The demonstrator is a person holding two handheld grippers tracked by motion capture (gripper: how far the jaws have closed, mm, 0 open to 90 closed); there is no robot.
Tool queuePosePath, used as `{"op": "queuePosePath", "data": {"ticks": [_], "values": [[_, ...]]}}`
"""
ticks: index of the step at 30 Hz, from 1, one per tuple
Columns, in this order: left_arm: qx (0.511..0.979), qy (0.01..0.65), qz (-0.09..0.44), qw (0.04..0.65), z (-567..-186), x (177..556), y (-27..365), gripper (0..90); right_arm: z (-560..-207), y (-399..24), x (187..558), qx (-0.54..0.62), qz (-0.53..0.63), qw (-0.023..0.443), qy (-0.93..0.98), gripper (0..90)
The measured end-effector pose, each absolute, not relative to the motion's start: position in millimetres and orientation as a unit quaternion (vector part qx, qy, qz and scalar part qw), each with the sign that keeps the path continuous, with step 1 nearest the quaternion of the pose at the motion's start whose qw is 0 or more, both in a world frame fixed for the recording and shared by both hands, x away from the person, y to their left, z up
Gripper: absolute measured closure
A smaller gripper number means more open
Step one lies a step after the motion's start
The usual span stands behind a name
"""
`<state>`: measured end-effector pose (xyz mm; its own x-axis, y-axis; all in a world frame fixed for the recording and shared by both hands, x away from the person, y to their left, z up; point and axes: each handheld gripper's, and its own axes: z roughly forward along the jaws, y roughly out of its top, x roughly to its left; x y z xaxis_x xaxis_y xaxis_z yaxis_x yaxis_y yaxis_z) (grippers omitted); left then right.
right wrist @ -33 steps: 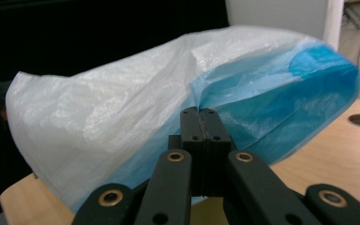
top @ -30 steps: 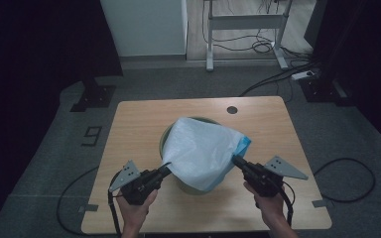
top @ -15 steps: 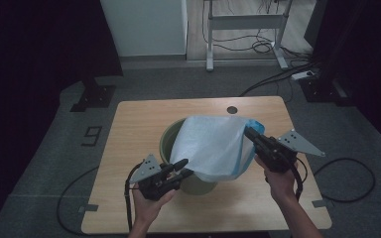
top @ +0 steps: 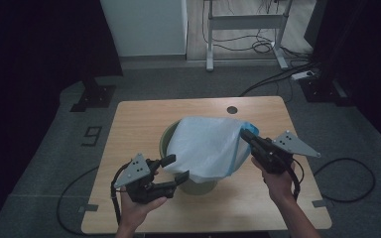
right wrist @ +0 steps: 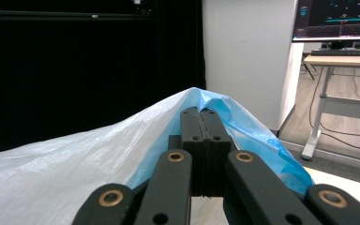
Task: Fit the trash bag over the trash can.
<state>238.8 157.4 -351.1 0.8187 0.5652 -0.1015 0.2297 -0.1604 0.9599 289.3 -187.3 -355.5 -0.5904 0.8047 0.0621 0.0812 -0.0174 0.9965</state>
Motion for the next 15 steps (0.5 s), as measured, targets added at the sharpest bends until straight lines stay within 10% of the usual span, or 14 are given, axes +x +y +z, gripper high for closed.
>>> {"op": "queuePosePath", "data": {"ticks": [15], "values": [[0.770,0.276,0.119,0.563,-351.7,250.3,133.1,32.2,-358.5,-132.7,281.4,0.299,0.607,0.268,0.685,89.1]]}}
